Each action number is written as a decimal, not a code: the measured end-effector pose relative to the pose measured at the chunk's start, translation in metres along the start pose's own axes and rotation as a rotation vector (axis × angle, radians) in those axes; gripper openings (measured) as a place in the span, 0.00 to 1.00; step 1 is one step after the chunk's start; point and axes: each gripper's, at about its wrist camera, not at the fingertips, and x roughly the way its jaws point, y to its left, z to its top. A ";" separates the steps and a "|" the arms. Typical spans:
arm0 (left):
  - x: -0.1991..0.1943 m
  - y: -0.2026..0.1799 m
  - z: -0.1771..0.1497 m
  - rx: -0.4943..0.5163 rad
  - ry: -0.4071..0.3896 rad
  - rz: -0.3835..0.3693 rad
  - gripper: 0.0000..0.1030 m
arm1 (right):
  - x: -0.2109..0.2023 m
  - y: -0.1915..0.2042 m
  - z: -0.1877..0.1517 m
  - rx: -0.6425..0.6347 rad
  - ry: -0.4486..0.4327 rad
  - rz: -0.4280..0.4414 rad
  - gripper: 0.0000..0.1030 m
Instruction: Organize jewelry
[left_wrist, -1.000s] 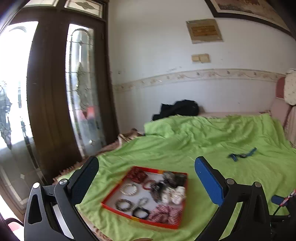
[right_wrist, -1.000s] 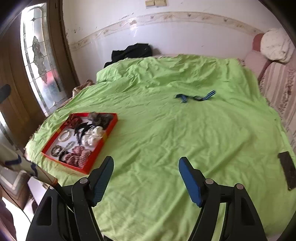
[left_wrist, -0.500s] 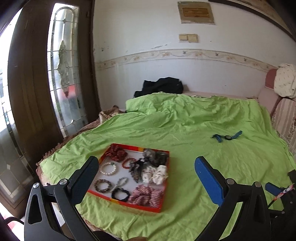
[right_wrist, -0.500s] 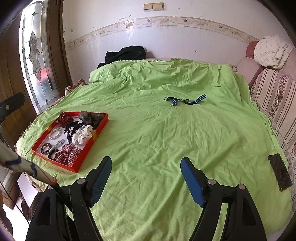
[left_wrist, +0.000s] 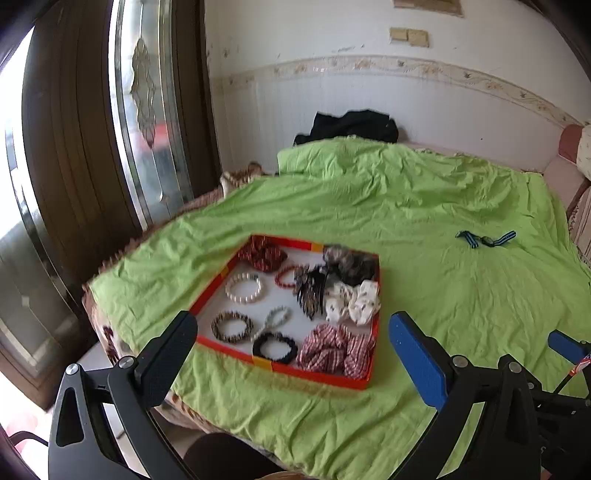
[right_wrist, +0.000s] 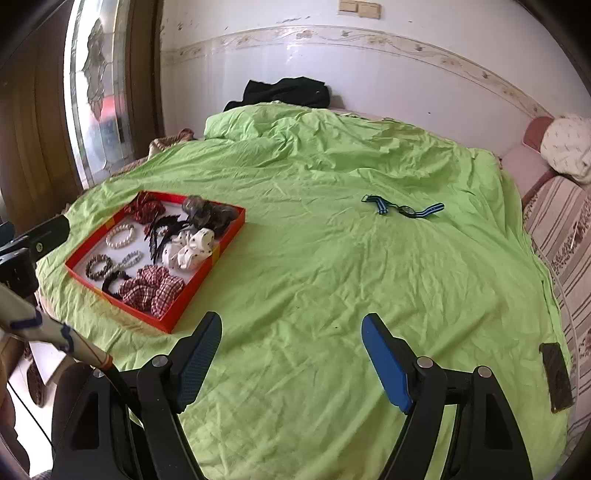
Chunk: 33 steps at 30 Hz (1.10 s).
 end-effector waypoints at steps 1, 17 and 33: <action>0.004 0.003 -0.002 -0.009 0.017 -0.003 1.00 | 0.002 0.003 0.000 -0.009 0.005 -0.004 0.80; 0.040 0.037 -0.020 -0.089 0.153 -0.011 1.00 | 0.021 0.048 0.004 -0.117 0.063 -0.012 0.80; 0.054 0.046 -0.028 -0.106 0.199 -0.020 1.00 | 0.030 0.062 0.001 -0.150 0.097 -0.018 0.80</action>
